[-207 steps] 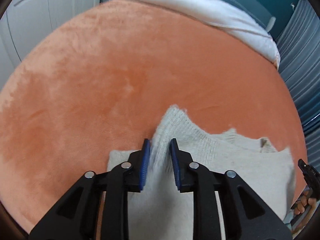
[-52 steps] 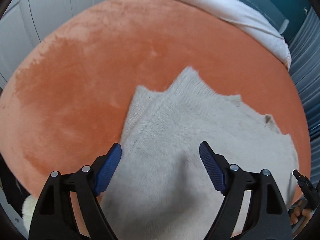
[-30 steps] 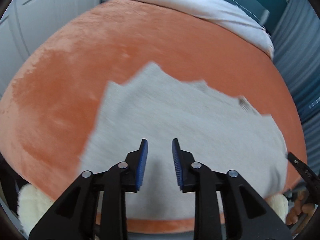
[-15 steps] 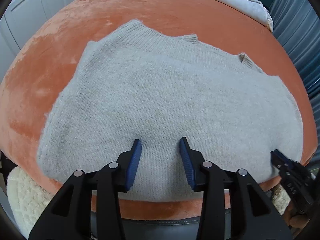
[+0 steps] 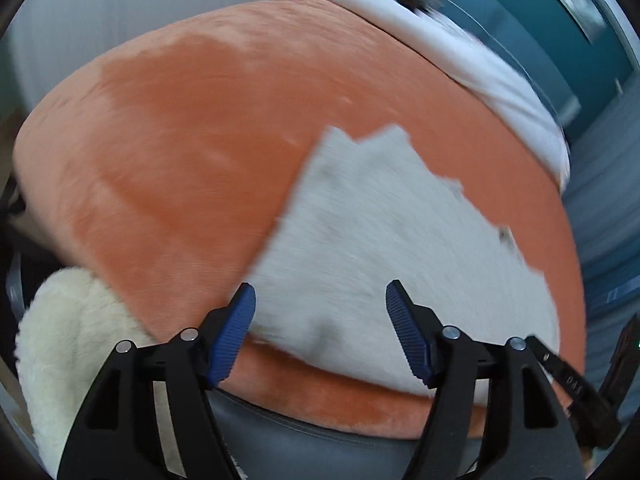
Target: Fold small clothes
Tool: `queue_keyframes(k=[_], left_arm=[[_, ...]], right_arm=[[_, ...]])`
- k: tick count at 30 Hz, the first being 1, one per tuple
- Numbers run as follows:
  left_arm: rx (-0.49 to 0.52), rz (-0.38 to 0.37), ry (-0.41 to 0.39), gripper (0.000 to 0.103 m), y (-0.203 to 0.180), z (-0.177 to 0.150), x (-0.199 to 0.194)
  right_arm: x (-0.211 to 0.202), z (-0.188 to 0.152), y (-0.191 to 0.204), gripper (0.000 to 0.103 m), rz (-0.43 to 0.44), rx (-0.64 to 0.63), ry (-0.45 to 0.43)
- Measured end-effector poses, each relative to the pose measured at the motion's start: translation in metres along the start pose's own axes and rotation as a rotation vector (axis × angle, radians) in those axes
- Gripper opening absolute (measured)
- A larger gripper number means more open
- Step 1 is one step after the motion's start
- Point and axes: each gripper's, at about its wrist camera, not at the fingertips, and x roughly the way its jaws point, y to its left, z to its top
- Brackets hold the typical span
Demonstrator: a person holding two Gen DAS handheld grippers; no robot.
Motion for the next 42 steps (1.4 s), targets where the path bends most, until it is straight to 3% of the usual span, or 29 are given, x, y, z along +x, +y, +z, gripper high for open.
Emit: queue_keyframes(k=[3,6,7,9,10,12,13,14,16,18,23,27,31,34,36,39,40,42], left_arm=[[-0.139,0.009,0.03,0.07,0.033,0.003,0.011],[-0.219,-0.034,0.096,0.072,0.046,-0.002,0.03],[-0.233,-0.049,0.117,0.075,0.046,-0.006,0.036],[-0.245,-0.07,0.14,0.079,0.042,-0.01,0.046],[-0.233,-0.067,0.13,0.085,0.039,-0.008,0.048],[-0.205,-0.082,0.112,0.087,0.03,-0.006,0.051],[-0.198,-0.088,0.102,0.084,0.025,-0.007,0.051],[-0.189,-0.101,0.089,0.058,0.022,-0.006,0.052],[-0.16,-0.107,0.113,0.03,0.014,-0.001,0.059],[-0.167,-0.13,0.105,0.025,0.01,0.004,0.053],[0.063,-0.229,-0.009,0.022,-0.07,0.019,-0.003],[0.317,-0.364,-0.063,0.022,-0.17,0.006,-0.045],[0.536,-0.502,-0.016,0.022,-0.261,-0.037,-0.055],[0.651,-0.519,0.08,0.023,-0.306,-0.084,-0.027],[0.702,-0.482,0.15,0.031,-0.322,-0.112,0.008],[0.702,-0.35,0.242,0.041,-0.315,-0.147,0.047],[0.663,-0.364,0.27,0.051,-0.303,-0.151,0.048],[0.641,-0.395,0.23,0.066,-0.281,-0.15,0.033]], right_arm=[[0.017,0.015,0.018,0.02,0.01,-0.018,0.013],[0.057,0.02,0.029,0.02,-0.008,-0.028,0.11],[0.071,0.017,0.03,0.02,-0.024,-0.037,0.146],[0.082,0.013,0.036,0.02,-0.051,-0.096,0.13],[0.083,0.013,0.039,0.02,-0.066,-0.121,0.132],[0.082,0.014,0.042,0.021,-0.076,-0.132,0.145],[0.082,0.015,0.043,0.021,-0.075,-0.14,0.151],[0.082,0.015,0.043,0.021,-0.069,-0.145,0.154],[0.082,0.014,0.04,0.021,-0.05,-0.143,0.151],[0.082,0.013,0.036,0.021,-0.035,-0.142,0.143],[0.078,0.011,0.023,0.021,0.029,-0.115,0.12],[0.047,0.012,-0.012,0.022,0.17,0.047,0.082],[-0.012,-0.007,-0.082,0.027,0.237,0.208,-0.014],[-0.05,-0.034,-0.147,0.031,0.18,0.309,-0.05],[-0.071,-0.056,-0.187,0.033,0.123,0.382,-0.062],[-0.092,-0.083,-0.221,0.039,0.095,0.466,-0.082],[-0.098,-0.087,-0.226,0.043,0.097,0.476,-0.088],[-0.109,-0.092,-0.228,0.055,0.122,0.475,-0.114]])
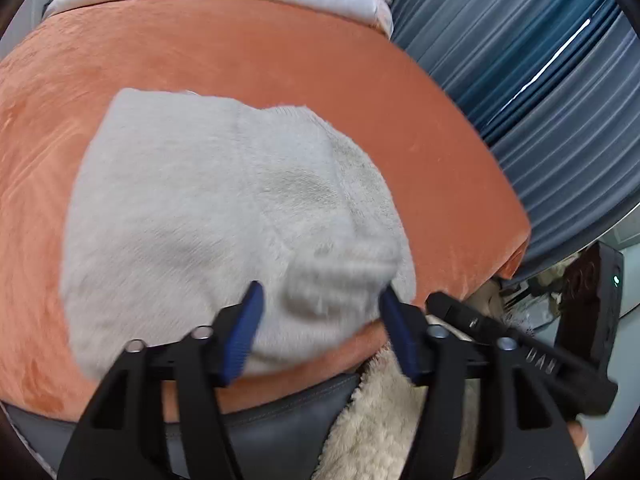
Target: Fold small clothes
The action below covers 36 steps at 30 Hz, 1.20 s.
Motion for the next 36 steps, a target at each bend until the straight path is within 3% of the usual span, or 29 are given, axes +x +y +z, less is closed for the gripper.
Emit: queue_keyframes(k=[1,2,4,7,12,15,16,17,18,19,21,23,24,25,26,27,29,30,31,33,36], left_arm=[[0.016,0.043,-0.019,0.082,0.004,-0.006,-0.009],[0.035,0.099,-0.039,0.091,0.009,-0.011,-0.018],[0.077,0.187,-0.067,0.091,0.023,-0.021,-0.032],[0.113,0.312,-0.031,0.091,0.045,-0.031,-0.028],[0.107,0.328,0.056,0.091,0.057,-0.038,-0.005],[0.165,0.381,0.051,0.09,0.051,-0.04,0.009],[0.167,0.384,0.054,0.082,0.055,-0.039,0.011],[0.162,0.376,0.068,0.055,0.058,-0.036,0.015],[0.142,0.399,0.084,0.047,0.062,-0.033,0.015],[0.108,0.401,0.081,0.029,0.066,-0.032,0.01],[0.005,0.326,0.06,0.022,0.076,-0.025,-0.007],[-0.033,0.281,0.015,0.016,0.077,-0.021,-0.024],[-0.015,0.288,-0.001,0.016,0.072,-0.02,-0.028],[0.008,0.297,-0.007,0.016,0.066,-0.018,-0.028],[0.025,0.312,0.008,0.016,0.062,-0.017,-0.023],[0.029,0.321,0.027,0.016,0.062,-0.018,-0.016],[0.02,0.326,0.078,0.016,0.067,-0.022,0.004],[0.016,0.327,0.099,0.016,0.067,-0.025,0.01],[0.028,0.343,0.096,0.016,0.063,-0.027,0.011],[0.054,0.363,0.094,0.016,0.06,-0.029,0.01],[0.002,0.334,0.103,0.021,0.065,-0.029,0.005]], right_arm=[[-0.002,0.0,0.003,0.063,0.018,-0.009,-0.007],[-0.002,0.002,0.006,0.067,0.033,-0.019,-0.008],[0.002,0.005,0.02,0.069,0.07,-0.039,0.003],[0.019,0.016,0.043,0.074,0.128,-0.041,0.043],[0.056,0.01,0.069,0.074,0.04,-0.012,0.155],[0.067,0.006,0.079,0.074,-0.022,-0.057,0.168],[0.07,0.007,0.085,0.063,-0.057,-0.092,0.164],[0.072,0.008,0.093,0.031,-0.071,-0.136,0.156],[0.071,0.011,0.104,0.026,-0.099,-0.193,0.142],[0.06,0.016,0.118,0.023,-0.09,-0.244,0.091],[0.02,0.027,0.135,0.021,0.061,-0.286,-0.044],[-0.022,0.034,0.141,0.02,0.269,-0.28,-0.148],[-0.034,0.033,0.139,0.02,0.305,-0.284,-0.195],[-0.038,0.032,0.132,0.02,0.286,-0.293,-0.227],[-0.029,0.03,0.118,0.02,0.205,-0.292,-0.222],[-0.005,0.03,0.096,0.02,0.094,-0.272,-0.168],[0.06,0.028,0.032,0.02,-0.053,-0.118,0.054],[0.073,0.023,0.012,0.019,-0.046,-0.04,0.093],[0.071,0.019,0.002,0.019,0.009,0.008,0.071],[0.06,0.016,0.009,0.021,0.018,-0.001,0.04],[0.063,0.015,0.022,0.03,-0.026,-0.058,0.06]])
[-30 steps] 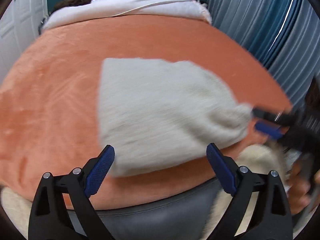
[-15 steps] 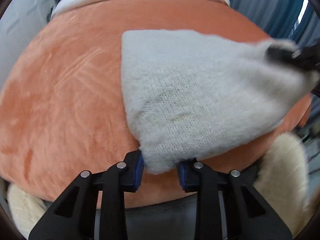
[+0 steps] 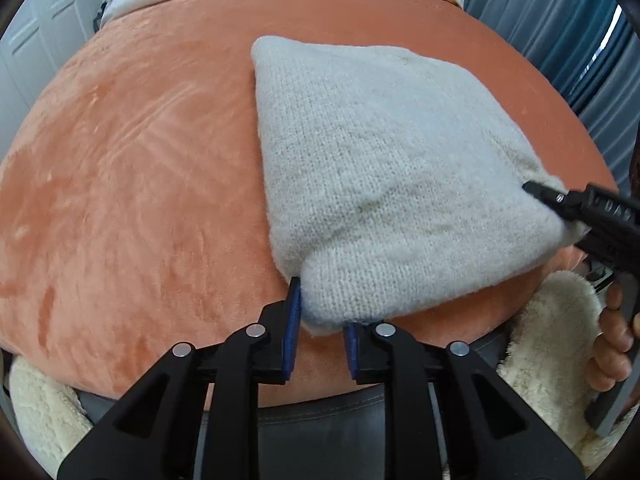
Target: Fold small clothes
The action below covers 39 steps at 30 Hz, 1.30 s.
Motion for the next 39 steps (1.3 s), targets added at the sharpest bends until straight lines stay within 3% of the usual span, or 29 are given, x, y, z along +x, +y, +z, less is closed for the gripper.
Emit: queue_keyframes(k=[3,6,9,10,11,12,15,17,18,19,21,22,25,29,30,32,34,36,38,39], left_arm=[[-0.033,-0.073,-0.023,0.025,0.008,-0.005,-0.016],[-0.035,-0.101,-0.078,0.035,0.013,-0.009,-0.039],[-0.062,-0.157,-0.179,0.06,0.012,-0.009,-0.066],[-0.07,-0.167,-0.222,0.064,0.011,-0.005,-0.077],[-0.072,-0.184,-0.251,0.064,0.01,0.002,-0.084],[-0.075,-0.192,-0.272,0.065,0.007,0.006,-0.091],[-0.079,-0.189,-0.276,0.065,0.001,0.022,-0.099],[-0.068,-0.152,-0.248,0.065,-0.003,0.029,-0.09],[-0.056,-0.126,-0.221,0.065,-0.006,0.03,-0.08],[-0.039,-0.083,-0.175,0.064,-0.01,0.03,-0.066],[-0.03,-0.043,-0.086,0.063,-0.014,0.027,-0.036],[-0.029,-0.025,-0.037,0.063,-0.015,0.025,-0.019],[-0.048,-0.007,-0.009,0.067,-0.008,0.02,-0.001],[-0.075,-0.022,-0.024,0.068,0.002,0.021,-0.012],[-0.071,-0.018,-0.034,0.068,0.003,0.021,-0.017],[-0.069,0.005,-0.059,0.066,0.006,0.019,-0.029],[-0.08,0.024,-0.081,0.067,0.012,0.015,-0.04],[-0.099,0.042,-0.085,0.067,0.022,0.011,-0.047],[-0.109,0.059,-0.083,0.067,0.025,0.006,-0.052],[-0.113,0.073,-0.082,0.067,0.028,0.004,-0.055]], right_arm=[[-0.006,0.001,0.004,0.04,0.023,0.031,-0.018],[-0.013,0.005,0.008,0.048,0.044,0.071,-0.049],[-0.009,0.014,0.001,0.049,0.047,0.066,-0.032],[-0.002,0.017,0.004,0.034,0.033,0.05,-0.014],[0.0,0.019,0.006,0.026,0.026,0.026,0.0],[-0.007,0.021,0.011,0.024,0.042,0.019,-0.024],[-0.059,0.021,0.028,0.022,0.206,0.004,-0.192],[-0.082,0.017,0.032,0.022,0.183,-0.047,-0.262],[-0.079,0.015,0.028,0.022,0.135,-0.058,-0.259],[-0.062,0.013,0.015,0.022,0.056,-0.062,-0.202],[-0.012,0.008,-0.017,0.024,-0.079,-0.015,-0.024],[0.005,0.002,-0.032,0.026,-0.071,0.029,0.033],[-0.019,0.004,-0.03,0.035,-0.04,0.058,-0.029],[-0.065,0.003,-0.014,0.04,-0.158,0.032,-0.156],[-0.074,0.003,-0.005,0.04,-0.155,0.005,-0.183],[-0.087,0.005,0.018,0.03,-0.073,-0.043,-0.193],[-0.087,0.007,0.053,0.027,0.021,-0.125,-0.158],[-0.069,0.003,0.09,0.027,0.042,-0.222,-0.116],[-0.033,-0.003,0.115,0.027,0.037,-0.298,-0.029],[-0.001,-0.008,0.124,0.027,0.038,-0.315,0.072]])
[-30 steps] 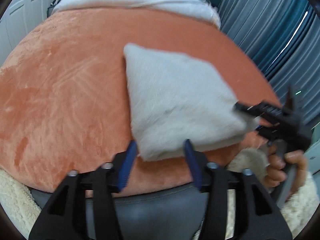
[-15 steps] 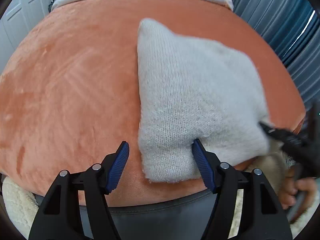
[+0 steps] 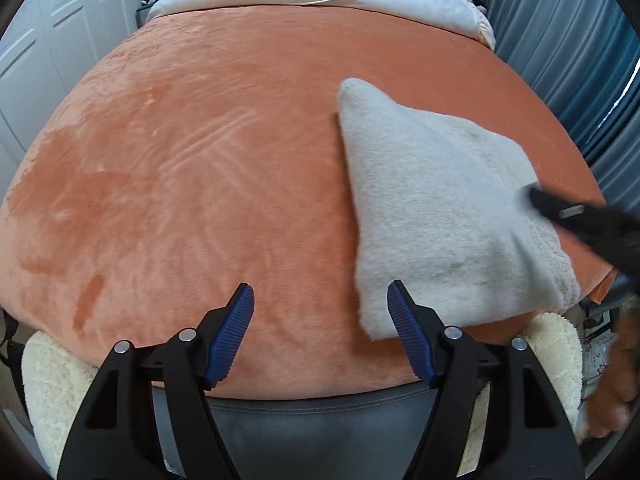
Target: Fold small clothes
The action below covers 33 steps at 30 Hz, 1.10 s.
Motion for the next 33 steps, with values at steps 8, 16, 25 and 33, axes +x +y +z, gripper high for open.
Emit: queue_keyframes(k=[8,16,25,33], left_arm=[[0.012,0.036,-0.004,0.067,0.013,-0.004,-0.004],[0.053,0.013,0.031,0.071,0.001,-0.009,0.01],[0.092,0.016,0.039,0.074,-0.014,-0.013,0.011],[0.102,0.027,0.022,0.078,-0.017,-0.011,0.007]], right_arm=[[0.041,0.005,0.025,0.026,-0.019,-0.075,0.103],[-0.05,-0.031,-0.062,0.04,-0.134,0.208,-0.153],[-0.022,-0.041,-0.101,0.056,-0.242,0.256,-0.087],[-0.069,-0.017,-0.058,0.015,-0.086,0.155,-0.285]])
